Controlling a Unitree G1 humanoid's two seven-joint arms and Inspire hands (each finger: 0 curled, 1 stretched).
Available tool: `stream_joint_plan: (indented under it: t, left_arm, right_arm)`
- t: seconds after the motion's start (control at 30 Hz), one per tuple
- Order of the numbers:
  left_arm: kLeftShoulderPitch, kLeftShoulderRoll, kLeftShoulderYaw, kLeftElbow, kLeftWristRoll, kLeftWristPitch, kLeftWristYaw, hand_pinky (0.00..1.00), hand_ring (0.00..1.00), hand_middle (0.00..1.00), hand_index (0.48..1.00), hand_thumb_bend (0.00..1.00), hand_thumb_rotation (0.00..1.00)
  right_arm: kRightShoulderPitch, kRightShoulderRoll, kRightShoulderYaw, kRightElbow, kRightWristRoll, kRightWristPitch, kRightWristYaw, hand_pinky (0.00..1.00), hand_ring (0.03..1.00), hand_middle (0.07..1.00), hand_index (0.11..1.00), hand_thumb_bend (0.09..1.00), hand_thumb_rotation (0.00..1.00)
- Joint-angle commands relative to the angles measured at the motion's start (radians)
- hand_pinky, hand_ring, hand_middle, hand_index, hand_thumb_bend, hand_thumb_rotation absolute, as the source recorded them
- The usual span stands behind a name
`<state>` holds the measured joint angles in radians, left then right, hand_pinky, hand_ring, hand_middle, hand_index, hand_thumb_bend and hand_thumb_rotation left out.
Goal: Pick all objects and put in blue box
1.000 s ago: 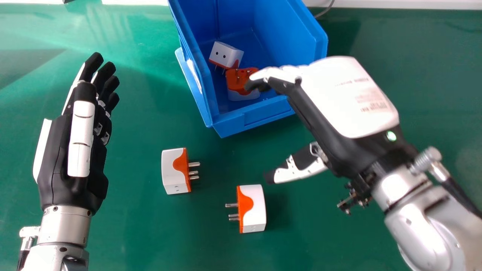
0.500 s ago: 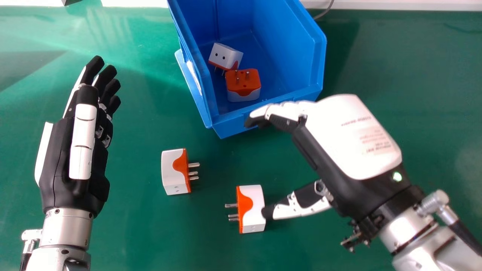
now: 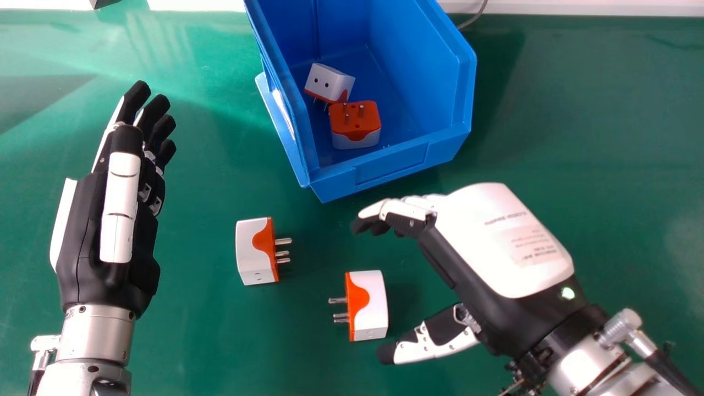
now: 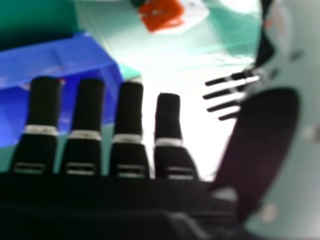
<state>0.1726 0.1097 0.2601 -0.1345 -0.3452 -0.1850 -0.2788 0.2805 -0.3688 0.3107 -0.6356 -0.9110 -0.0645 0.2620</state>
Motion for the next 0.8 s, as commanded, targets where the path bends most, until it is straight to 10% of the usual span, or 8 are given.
stream_joint_plan:
  t: [0.0,0.77]
  left_arm:
    - [-0.007,0.011,0.005,-0.012,-0.003,-0.015,-0.004,0.98,0.96,0.94,0.937,0.71,0.83]
    - [-0.036,0.015,0.006,0.029,-0.002,-0.030,-0.009,0.99,0.96,0.94,0.937,0.70,0.85]
  right_arm:
    - [-0.005,0.013,0.009,0.006,-0.021,0.008,0.004,0.55,0.664,0.702,0.708,0.749,0.21]
    - [-0.122,0.037,0.080,0.287,-0.118,0.009,-0.131,0.56,0.677,0.708,0.715,0.818,0.22]
